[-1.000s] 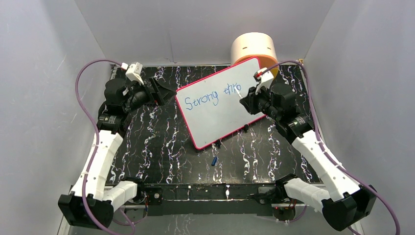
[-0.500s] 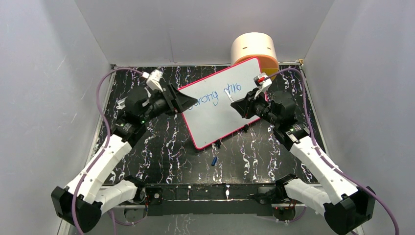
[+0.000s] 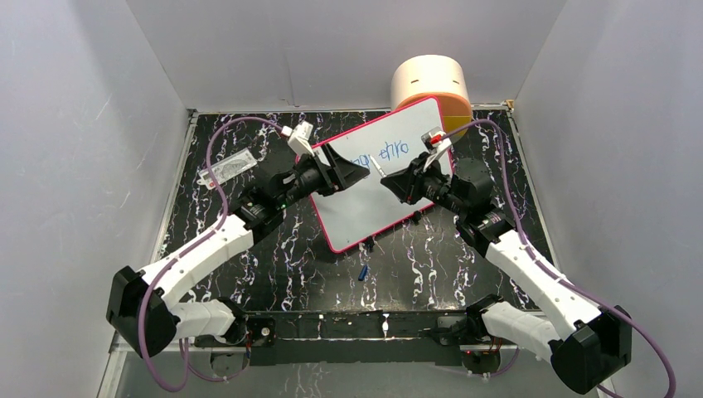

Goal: Write a sentence on the whiteboard

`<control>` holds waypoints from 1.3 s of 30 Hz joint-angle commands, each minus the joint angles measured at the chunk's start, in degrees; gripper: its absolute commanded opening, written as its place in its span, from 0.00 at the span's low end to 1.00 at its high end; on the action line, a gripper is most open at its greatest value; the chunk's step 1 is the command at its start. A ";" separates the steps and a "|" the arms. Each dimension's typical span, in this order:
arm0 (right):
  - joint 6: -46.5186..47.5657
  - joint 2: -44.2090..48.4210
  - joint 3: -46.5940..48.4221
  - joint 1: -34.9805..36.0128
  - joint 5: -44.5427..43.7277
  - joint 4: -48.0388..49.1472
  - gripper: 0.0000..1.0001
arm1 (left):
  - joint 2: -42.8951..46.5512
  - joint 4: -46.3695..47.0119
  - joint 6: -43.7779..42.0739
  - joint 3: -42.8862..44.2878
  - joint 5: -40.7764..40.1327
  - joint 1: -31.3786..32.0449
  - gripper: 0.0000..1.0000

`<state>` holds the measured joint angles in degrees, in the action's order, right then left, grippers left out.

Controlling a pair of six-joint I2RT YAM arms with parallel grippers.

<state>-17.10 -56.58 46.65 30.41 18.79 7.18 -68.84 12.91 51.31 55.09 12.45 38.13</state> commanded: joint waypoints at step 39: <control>-15.85 -0.05 -8.44 3.42 -6.64 24.30 0.42 | -2.61 18.95 23.49 -6.15 -18.98 5.29 0.00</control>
<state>-27.77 -58.81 40.42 33.82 15.46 22.44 -74.08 29.56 70.59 49.01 -2.28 43.35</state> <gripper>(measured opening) 0.382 0.077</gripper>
